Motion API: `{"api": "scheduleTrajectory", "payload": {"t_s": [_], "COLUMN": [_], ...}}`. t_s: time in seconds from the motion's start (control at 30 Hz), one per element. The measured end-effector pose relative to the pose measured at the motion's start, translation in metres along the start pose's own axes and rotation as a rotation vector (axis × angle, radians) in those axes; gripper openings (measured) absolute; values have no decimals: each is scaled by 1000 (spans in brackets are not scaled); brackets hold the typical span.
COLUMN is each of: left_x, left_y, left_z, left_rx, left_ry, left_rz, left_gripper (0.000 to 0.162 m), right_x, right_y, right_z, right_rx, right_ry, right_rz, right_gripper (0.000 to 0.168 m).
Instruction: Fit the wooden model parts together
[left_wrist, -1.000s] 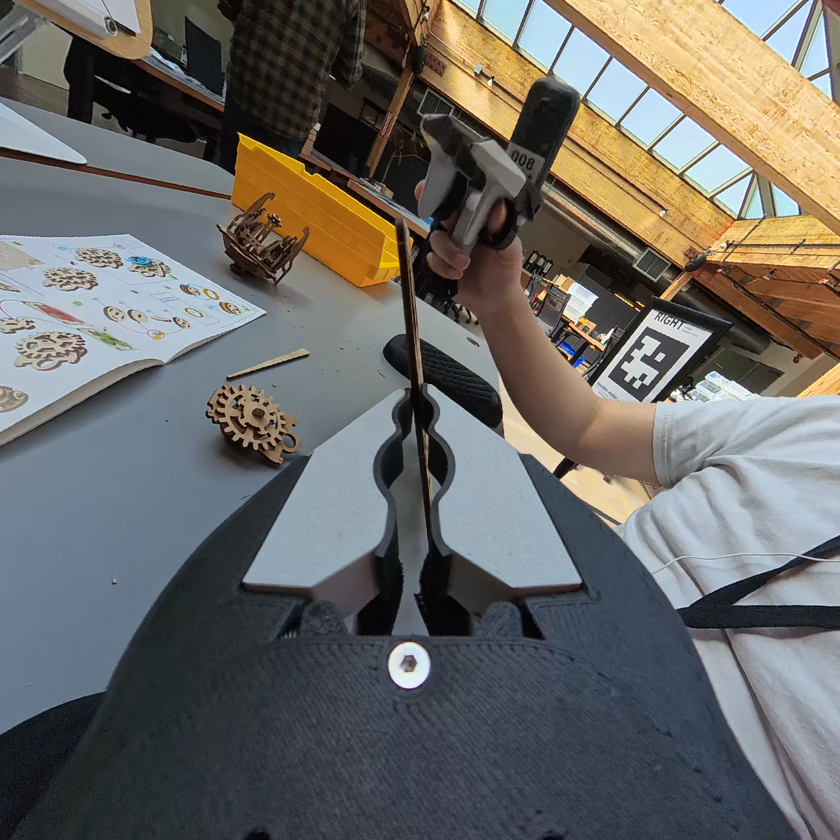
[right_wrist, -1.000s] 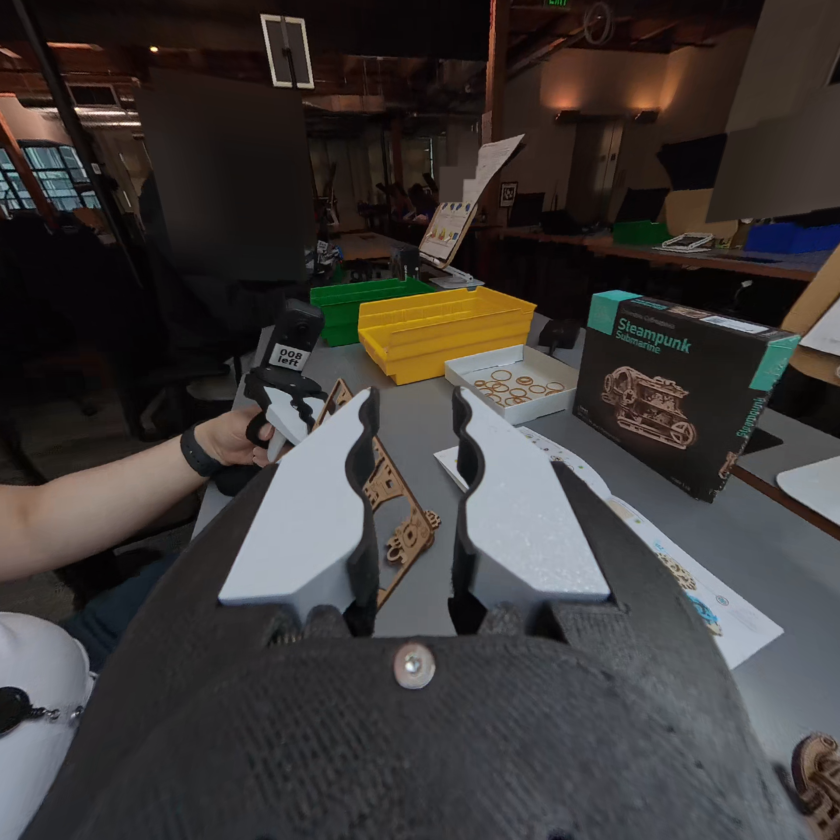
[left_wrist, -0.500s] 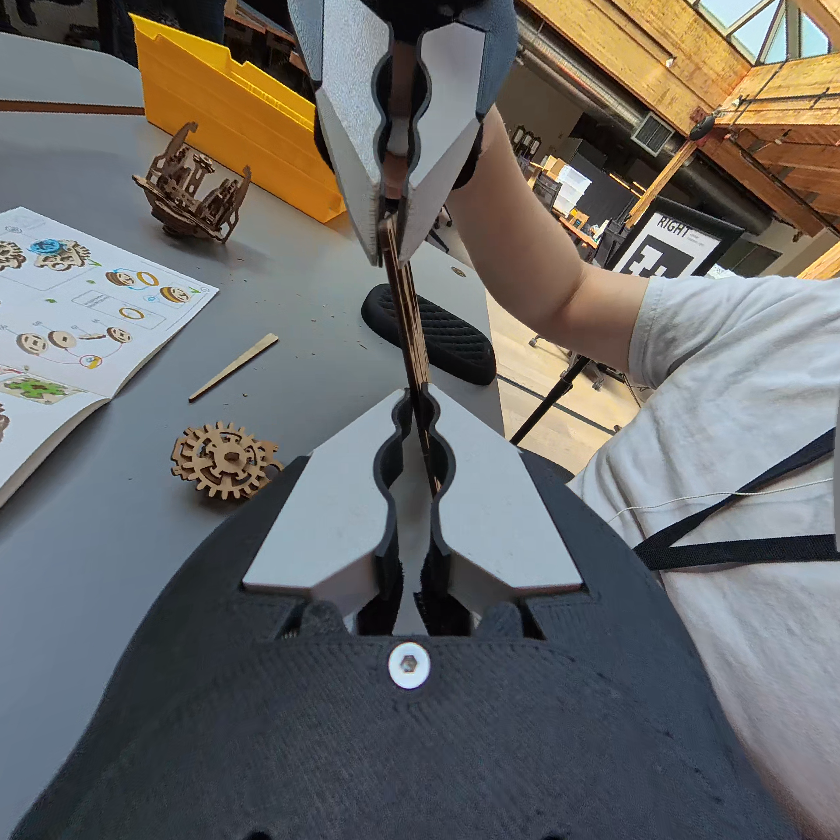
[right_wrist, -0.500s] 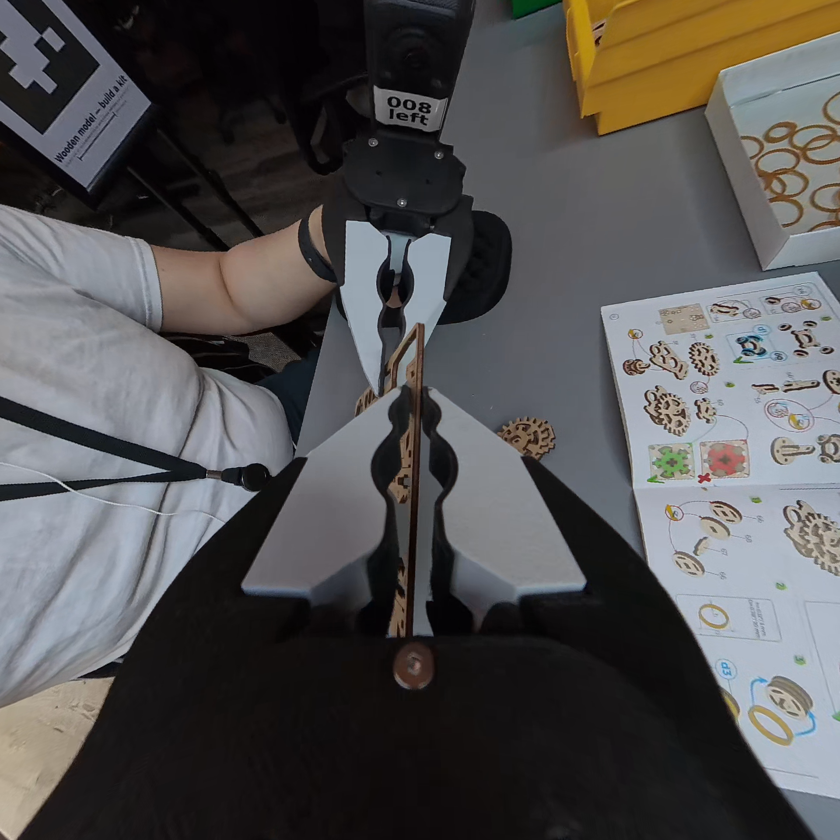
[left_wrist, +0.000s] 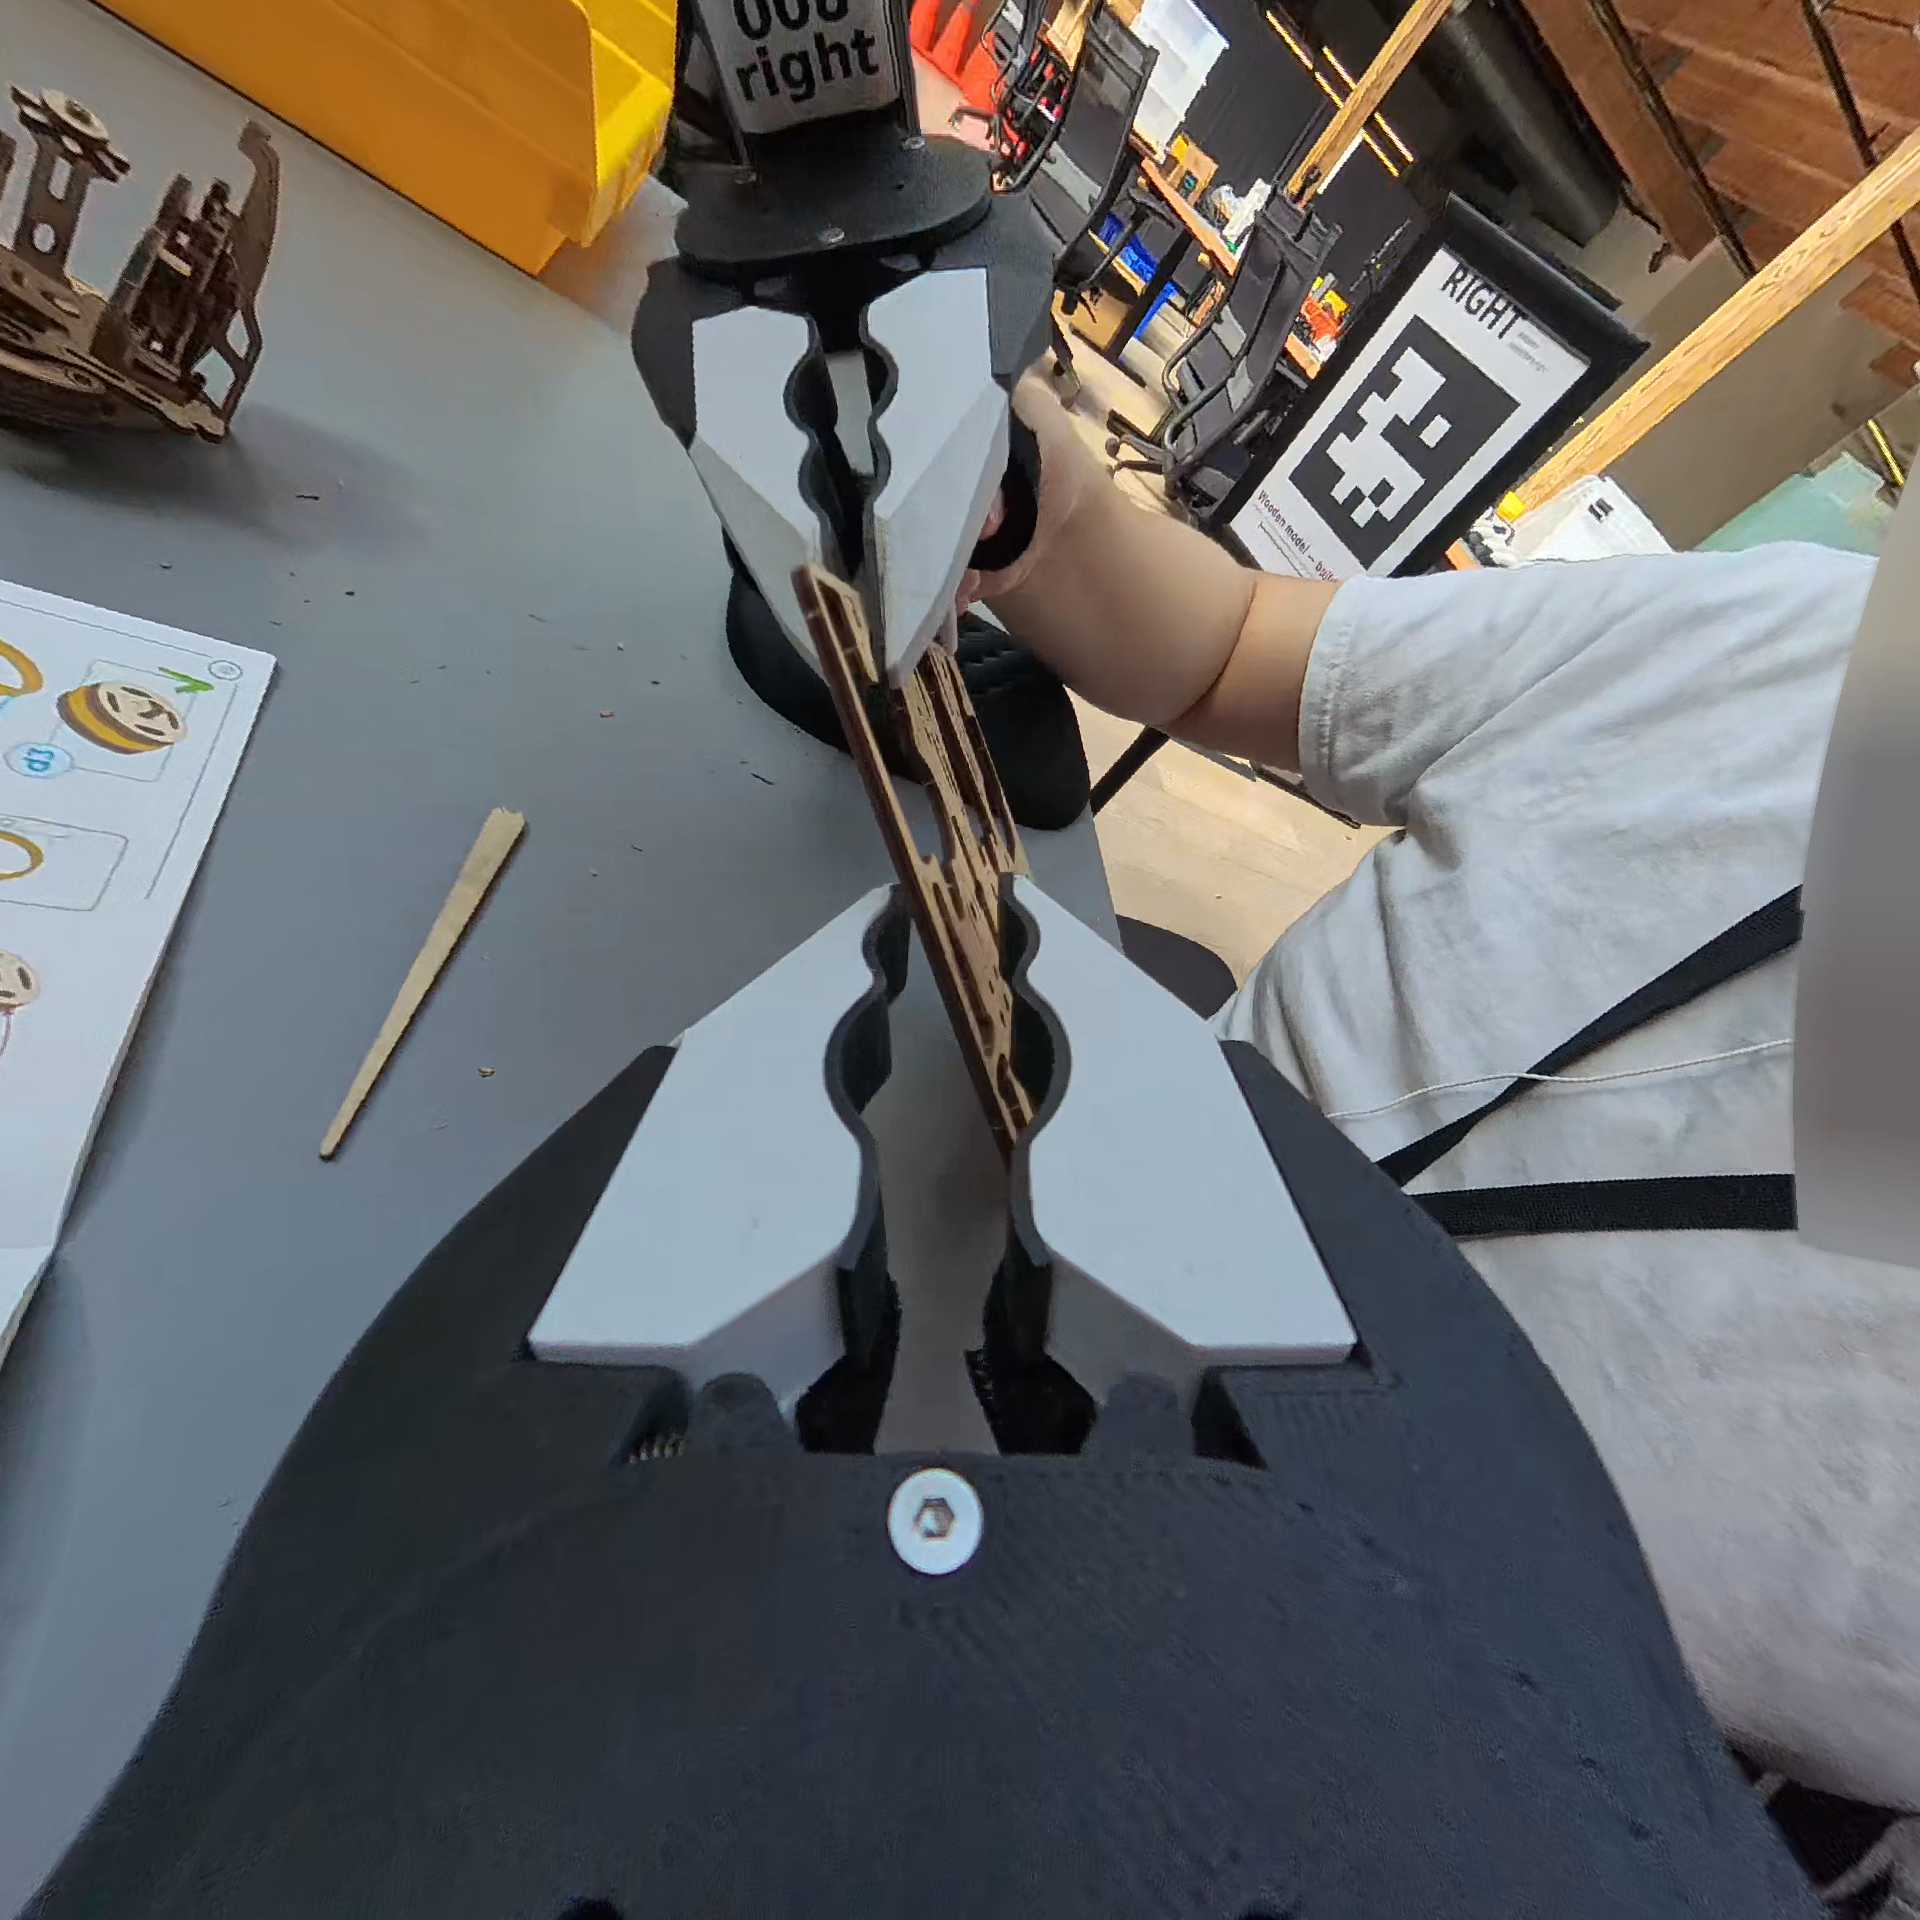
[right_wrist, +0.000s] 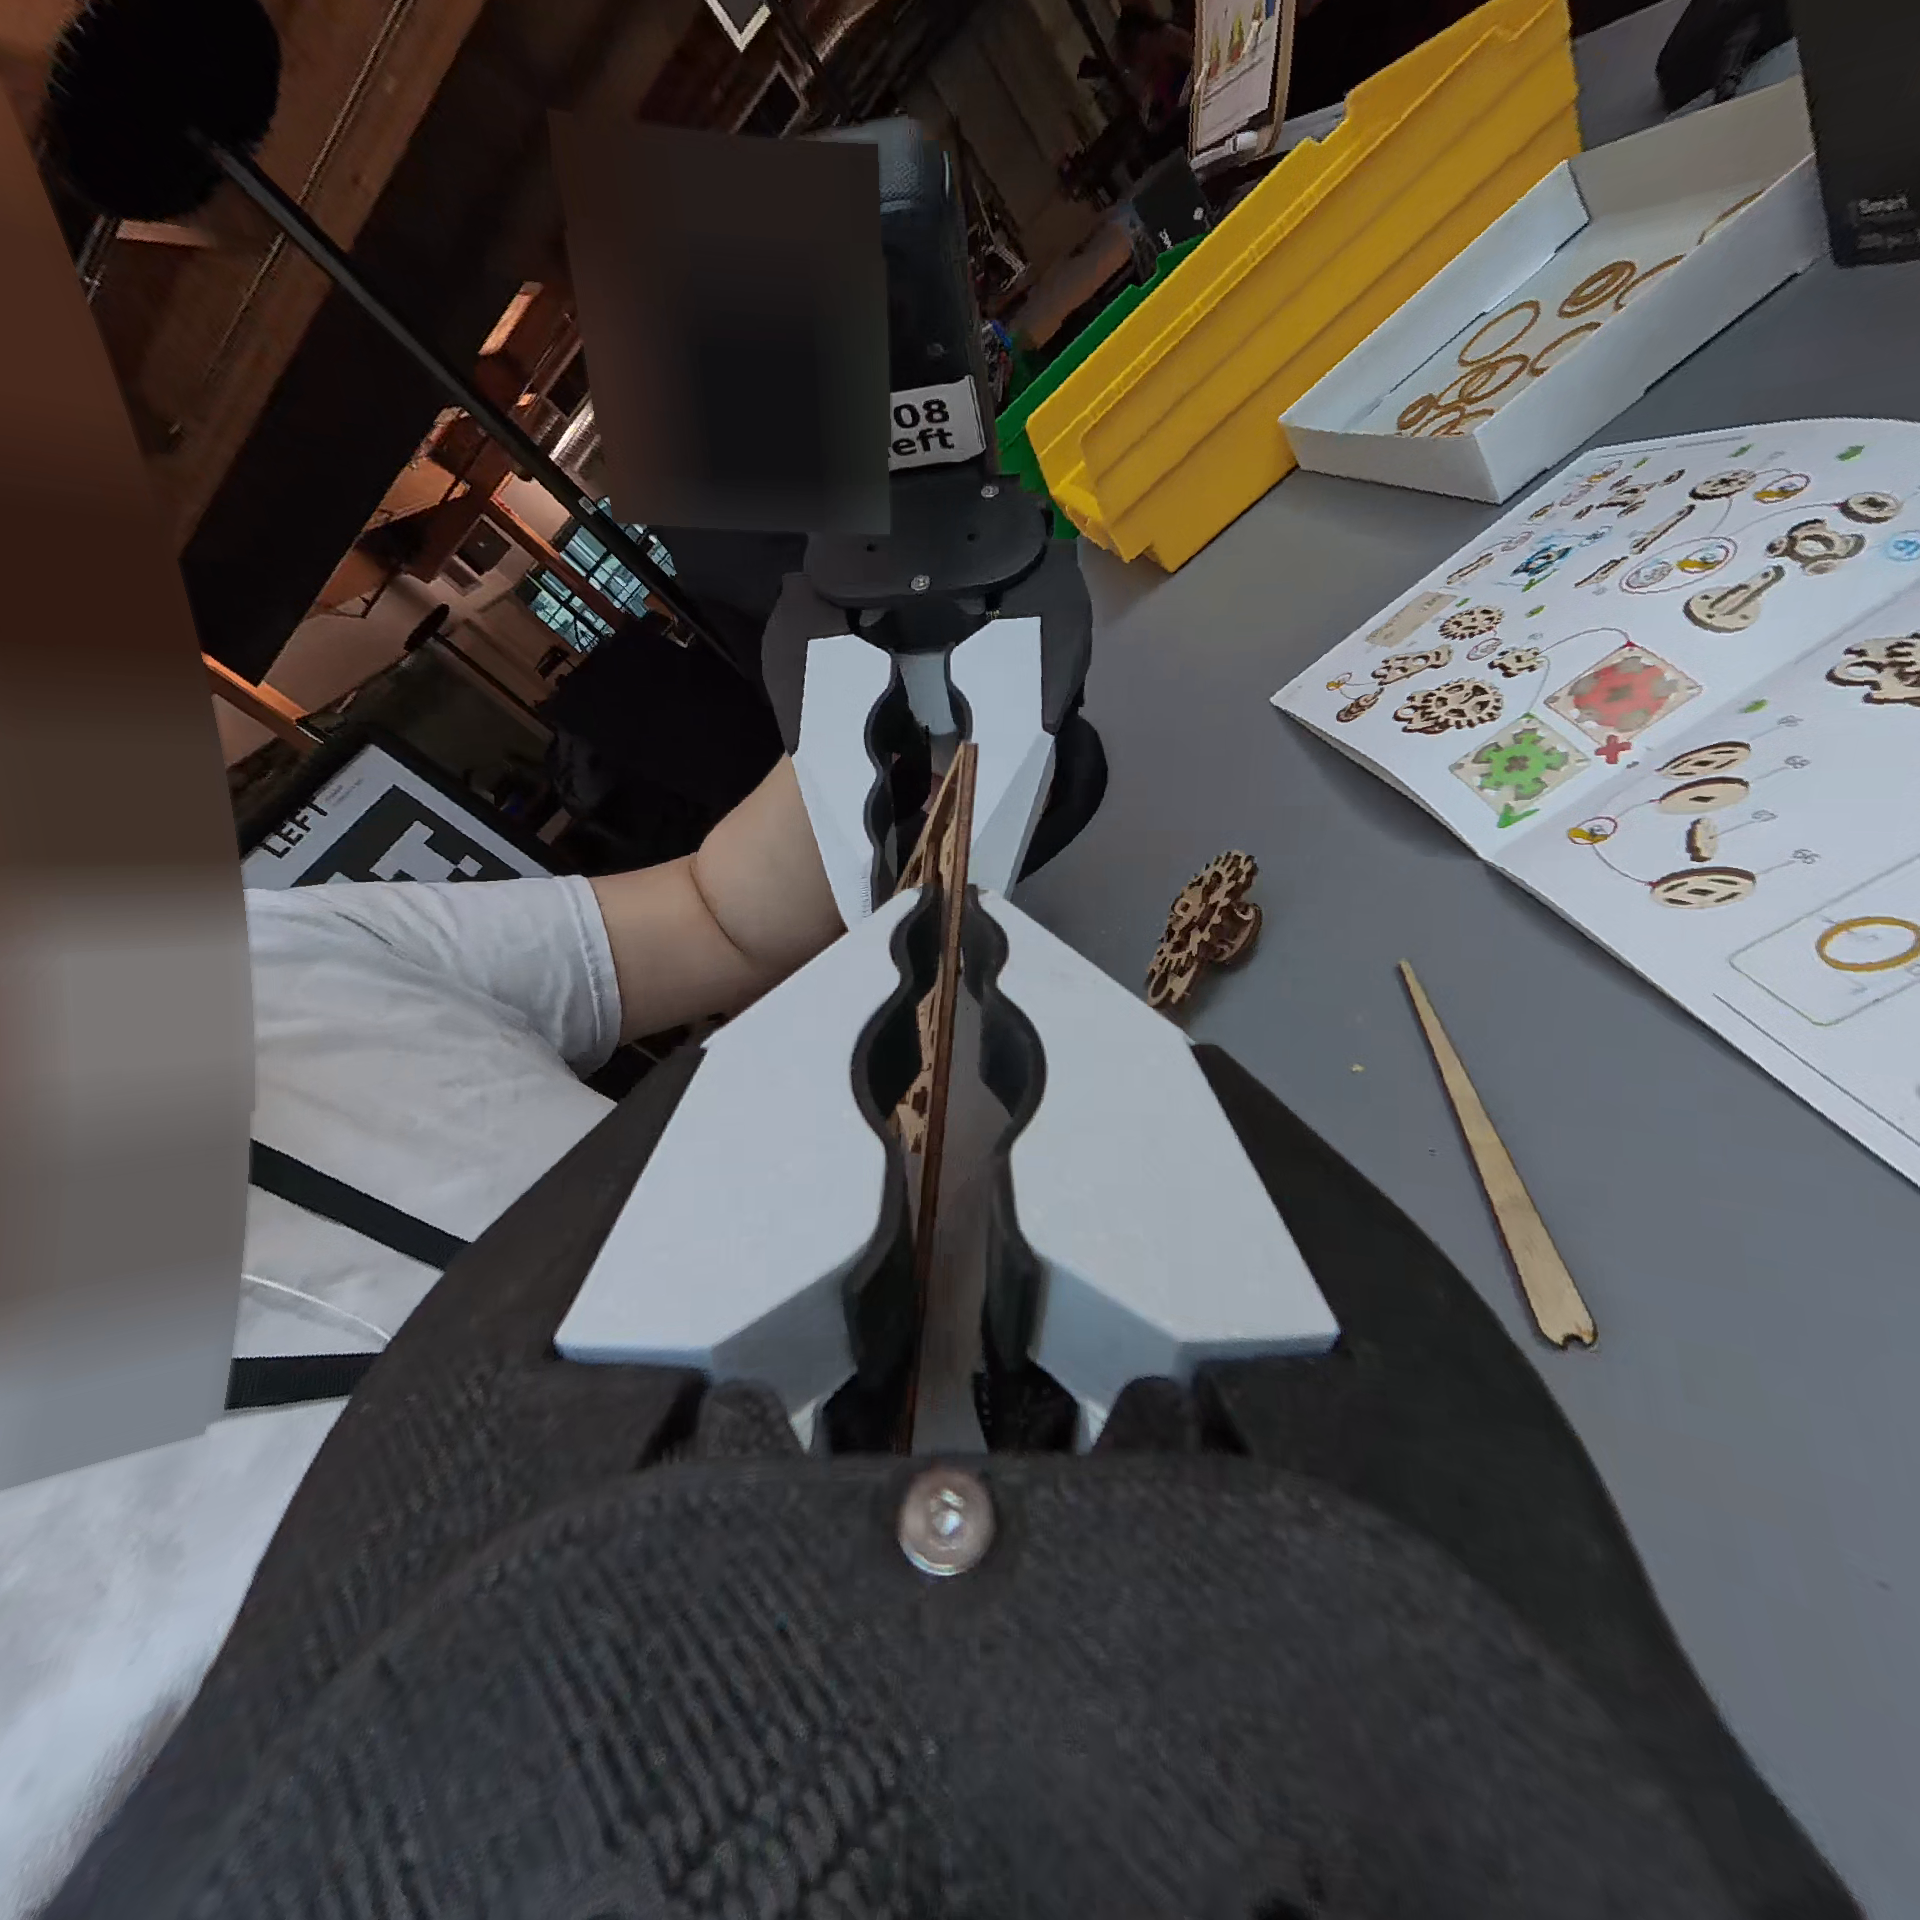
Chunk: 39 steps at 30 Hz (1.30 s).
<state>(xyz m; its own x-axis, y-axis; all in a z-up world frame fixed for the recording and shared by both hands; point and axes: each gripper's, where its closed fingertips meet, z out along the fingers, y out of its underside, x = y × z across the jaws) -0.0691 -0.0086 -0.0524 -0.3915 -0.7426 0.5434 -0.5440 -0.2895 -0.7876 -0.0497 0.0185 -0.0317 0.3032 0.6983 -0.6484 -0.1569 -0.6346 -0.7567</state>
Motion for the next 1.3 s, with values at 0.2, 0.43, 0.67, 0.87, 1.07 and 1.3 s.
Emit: {"api": "scheduleTrajectory", "payload": {"t_s": [0.2, 0.43, 0.67, 0.87, 1.07, 1.3], "left_x": [-21, -21, -37, -43, -51, -51], "left_y": [4, 7, 19, 9, 8, 12], "left_z": [13, 10, 2, 0, -3, 1], "left_rx": [-46, -7, -29, 76, 93, 59], "left_ry": [111, 140, 34, 68, 39, -20], "left_rz": [-133, -138, -120, -196, -204, -159], "left_gripper": [4, 9, 15, 8, 3, 2], "right_x": [24, 32, 39, 43, 39, 42], "right_y": [19, 32, 44, 45, 45, 37], "right_z": [-5, -2, 11, 15, 16, 15], "right_rx": [20, -29, -108, -120, -111, -59], "right_ry": [-38, -30, -26, -25, -46, -48], "right_rz": [83, 85, 80, 75, 69, 141], "right_gripper": [3, 3, 4, 4, 8, 7]}}
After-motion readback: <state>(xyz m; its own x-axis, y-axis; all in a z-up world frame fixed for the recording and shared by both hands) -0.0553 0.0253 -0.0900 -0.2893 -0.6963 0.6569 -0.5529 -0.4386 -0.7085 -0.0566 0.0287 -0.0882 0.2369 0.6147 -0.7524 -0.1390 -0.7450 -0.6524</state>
